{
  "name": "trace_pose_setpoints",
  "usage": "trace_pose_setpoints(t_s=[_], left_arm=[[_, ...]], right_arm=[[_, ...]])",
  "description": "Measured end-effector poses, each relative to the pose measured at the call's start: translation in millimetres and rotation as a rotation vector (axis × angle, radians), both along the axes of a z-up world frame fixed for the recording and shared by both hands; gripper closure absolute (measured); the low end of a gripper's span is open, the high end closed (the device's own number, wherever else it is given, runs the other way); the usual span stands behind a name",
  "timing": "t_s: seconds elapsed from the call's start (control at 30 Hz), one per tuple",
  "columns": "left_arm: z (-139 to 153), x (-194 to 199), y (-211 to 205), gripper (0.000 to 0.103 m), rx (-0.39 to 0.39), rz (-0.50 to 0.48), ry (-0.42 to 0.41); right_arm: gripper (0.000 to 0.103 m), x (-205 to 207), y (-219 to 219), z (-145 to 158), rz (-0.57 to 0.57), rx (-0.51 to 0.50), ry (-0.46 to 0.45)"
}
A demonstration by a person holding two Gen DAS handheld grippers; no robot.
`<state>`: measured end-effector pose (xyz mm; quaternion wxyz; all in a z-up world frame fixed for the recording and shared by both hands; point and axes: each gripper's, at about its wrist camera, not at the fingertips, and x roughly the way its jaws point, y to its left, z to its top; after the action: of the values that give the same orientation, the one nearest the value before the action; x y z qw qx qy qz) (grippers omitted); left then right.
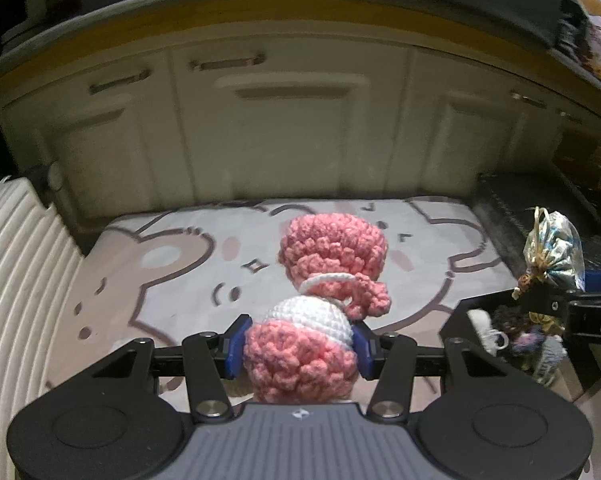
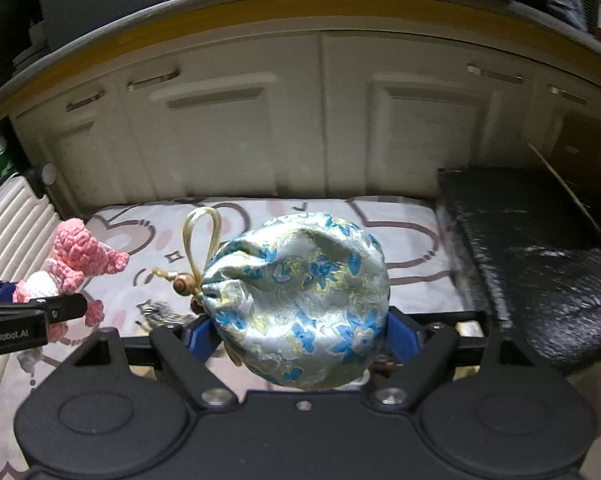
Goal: Organize objects
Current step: 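Carry the blue pouch and pink doll over the black box with both tools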
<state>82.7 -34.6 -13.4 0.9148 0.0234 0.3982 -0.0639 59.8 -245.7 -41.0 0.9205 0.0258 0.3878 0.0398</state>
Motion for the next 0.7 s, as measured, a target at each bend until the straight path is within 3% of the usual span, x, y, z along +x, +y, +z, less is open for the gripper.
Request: trace_pose_setpoints(t_s=[0.3, 0.53, 0.7], left_arm=[[6.0, -0.6, -45.2, 0.051, -0.020, -0.091, -0.045], [5.6, -2.5, -73.3, 0.051, -0.043, -0.153, -0.050], [7.7, -3.7, -89.1, 0.051, -0.074, -0.186, -0.057]], right_arm=[[0.018, -12.7, -49.5, -6.2, -0.082, 0.005, 0.019], [0.018, -17.5, -77.2, -21.0, -0.111, 0.020, 0.093], [0.018, -15.4, -90.0, -42.4, -0.125, 0.085, 0.175]])
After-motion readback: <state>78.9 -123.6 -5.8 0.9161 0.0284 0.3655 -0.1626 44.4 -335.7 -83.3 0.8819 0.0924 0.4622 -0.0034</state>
